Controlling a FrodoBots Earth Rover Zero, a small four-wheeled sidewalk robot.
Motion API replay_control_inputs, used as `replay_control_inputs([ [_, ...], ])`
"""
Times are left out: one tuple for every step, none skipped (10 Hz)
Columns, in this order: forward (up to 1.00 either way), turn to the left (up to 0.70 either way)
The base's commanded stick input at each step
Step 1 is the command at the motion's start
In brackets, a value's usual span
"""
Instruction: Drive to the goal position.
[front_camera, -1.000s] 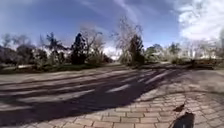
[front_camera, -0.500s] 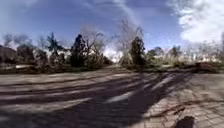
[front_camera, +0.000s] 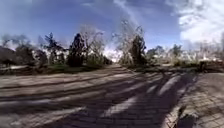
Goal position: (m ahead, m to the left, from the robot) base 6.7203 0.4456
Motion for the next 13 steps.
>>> replay_control_inputs([
  [1.0, 0.0],
  [1.0, 0.0],
  [1.0, 0.0],
  [1.0, 0.0],
  [1.0, 0.0],
  [1.0, 0.0],
  [1.0, 0.0],
  [1.0, 0.0],
  [1.0, 0.0],
  [1.0, 0.0],
  [1.0, 0.0],
  [1.0, 0.0],
  [1.0, 0.0],
])
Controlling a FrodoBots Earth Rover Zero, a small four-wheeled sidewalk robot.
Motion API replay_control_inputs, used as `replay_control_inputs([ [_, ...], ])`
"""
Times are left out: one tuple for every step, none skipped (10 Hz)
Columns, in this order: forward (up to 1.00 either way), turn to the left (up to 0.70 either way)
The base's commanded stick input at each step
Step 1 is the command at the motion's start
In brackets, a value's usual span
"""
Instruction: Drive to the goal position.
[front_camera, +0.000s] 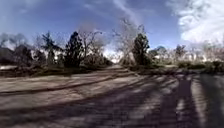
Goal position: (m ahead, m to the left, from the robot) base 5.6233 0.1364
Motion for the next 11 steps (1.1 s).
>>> replay_control_inputs([
  [1.0, 0.0],
  [1.0, 0.0],
  [1.0, 0.0],
  [1.0, 0.0],
  [1.0, 0.0],
  [1.0, 0.0],
  [1.0, 0.0],
  [1.0, 0.0],
  [1.0, 0.0],
  [1.0, 0.0],
  [1.0, 0.0],
])
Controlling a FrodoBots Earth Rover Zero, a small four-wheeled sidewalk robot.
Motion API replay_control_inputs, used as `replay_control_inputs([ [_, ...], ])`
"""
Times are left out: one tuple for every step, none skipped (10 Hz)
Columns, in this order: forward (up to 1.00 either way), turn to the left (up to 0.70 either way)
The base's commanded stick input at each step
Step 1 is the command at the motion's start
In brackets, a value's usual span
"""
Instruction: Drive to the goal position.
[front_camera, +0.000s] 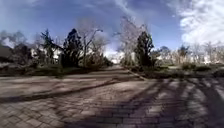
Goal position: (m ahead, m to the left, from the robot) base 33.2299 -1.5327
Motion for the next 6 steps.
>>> replay_control_inputs([
  [1.0, 0.0],
  [1.0, 0.0],
  [1.0, 0.0],
  [1.0, 0.0],
  [1.0, 0.0],
  [1.0, 0.0],
])
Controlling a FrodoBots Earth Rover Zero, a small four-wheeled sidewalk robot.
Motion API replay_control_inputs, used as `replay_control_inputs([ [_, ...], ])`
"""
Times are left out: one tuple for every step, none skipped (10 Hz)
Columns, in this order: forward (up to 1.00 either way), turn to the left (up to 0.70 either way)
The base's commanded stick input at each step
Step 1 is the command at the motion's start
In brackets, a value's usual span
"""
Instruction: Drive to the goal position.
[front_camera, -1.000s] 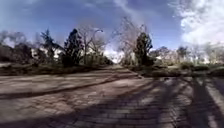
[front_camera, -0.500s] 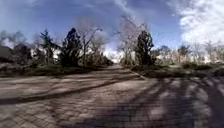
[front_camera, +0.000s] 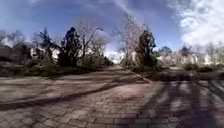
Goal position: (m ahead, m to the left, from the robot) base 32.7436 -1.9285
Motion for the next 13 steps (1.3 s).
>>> replay_control_inputs([
  [1.0, 0.0],
  [1.0, 0.0],
  [1.0, 0.0],
  [1.0, 0.0],
  [1.0, 0.0],
  [1.0, 0.0],
  [1.0, 0.0],
  [1.0, 0.0],
  [1.0, 0.0],
  [1.0, 0.0],
  [1.0, 0.0],
  [1.0, 0.0],
  [1.0, 0.0],
])
